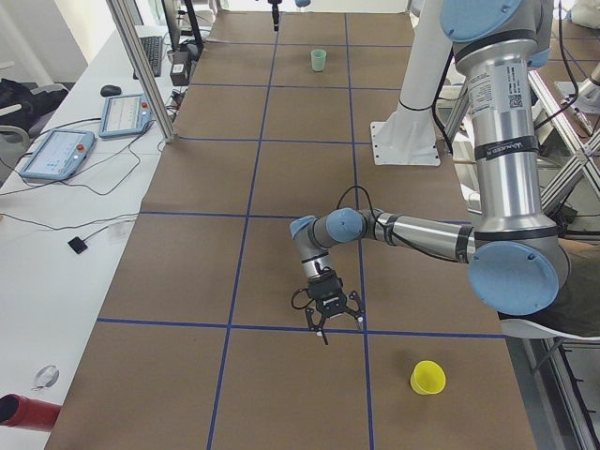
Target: Transfer and stack yellow cup on green cup
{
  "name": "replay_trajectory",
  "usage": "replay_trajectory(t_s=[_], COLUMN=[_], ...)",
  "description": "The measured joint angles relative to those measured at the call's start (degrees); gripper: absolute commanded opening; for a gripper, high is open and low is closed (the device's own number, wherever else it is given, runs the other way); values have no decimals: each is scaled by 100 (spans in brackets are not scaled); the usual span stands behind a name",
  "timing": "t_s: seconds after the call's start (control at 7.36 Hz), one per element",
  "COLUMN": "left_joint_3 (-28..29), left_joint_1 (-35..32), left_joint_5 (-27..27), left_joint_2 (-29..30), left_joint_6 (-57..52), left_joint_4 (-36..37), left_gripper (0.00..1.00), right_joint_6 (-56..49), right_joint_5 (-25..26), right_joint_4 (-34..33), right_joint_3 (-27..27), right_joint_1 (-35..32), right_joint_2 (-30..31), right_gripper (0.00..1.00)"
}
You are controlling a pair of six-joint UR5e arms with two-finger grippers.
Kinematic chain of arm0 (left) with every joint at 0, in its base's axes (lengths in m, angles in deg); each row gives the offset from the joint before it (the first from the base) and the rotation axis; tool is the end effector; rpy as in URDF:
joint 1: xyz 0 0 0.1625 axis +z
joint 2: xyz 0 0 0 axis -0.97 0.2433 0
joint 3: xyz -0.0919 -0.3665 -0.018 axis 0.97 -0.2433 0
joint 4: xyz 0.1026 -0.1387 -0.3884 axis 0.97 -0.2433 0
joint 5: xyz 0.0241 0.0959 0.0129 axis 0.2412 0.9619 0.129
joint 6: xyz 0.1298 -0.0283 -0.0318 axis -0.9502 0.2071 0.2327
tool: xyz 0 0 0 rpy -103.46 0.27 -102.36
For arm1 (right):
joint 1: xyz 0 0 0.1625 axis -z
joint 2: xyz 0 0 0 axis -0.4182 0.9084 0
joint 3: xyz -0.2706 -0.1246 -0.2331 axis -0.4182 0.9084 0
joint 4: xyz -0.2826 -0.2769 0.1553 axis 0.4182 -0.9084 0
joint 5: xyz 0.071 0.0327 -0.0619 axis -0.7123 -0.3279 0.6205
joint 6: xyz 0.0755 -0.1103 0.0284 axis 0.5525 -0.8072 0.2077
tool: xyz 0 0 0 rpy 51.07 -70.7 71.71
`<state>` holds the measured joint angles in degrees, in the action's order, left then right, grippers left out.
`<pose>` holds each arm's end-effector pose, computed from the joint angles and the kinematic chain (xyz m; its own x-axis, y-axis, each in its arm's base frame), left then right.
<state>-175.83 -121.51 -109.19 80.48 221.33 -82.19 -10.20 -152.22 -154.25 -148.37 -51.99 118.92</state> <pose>0.1554 -0.3301 0.6849 -0.1542 -0.9105 0.3836 0.9514 -0.0320 0.3064 -0.1013 -0.5753 0.5486 0.6516 -0.1280 0.7476 0.0650 0.9915 0.1131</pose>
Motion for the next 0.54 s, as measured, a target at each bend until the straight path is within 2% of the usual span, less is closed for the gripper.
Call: replay_trajectory(t_s=[0.54], left_joint_3=[628], left_joint_1=[1240], left_joint_5=[-1219], left_joint_2=[-146], left_joint_6=[1930], left_joint_4=[39], left_gripper=[99], right_joint_6=[-3], right_joint_5=[-1], right_joint_4=[0], right_joint_3=[-56], right_joint_1=[155], right_joint_2=[23], right_gripper=[100])
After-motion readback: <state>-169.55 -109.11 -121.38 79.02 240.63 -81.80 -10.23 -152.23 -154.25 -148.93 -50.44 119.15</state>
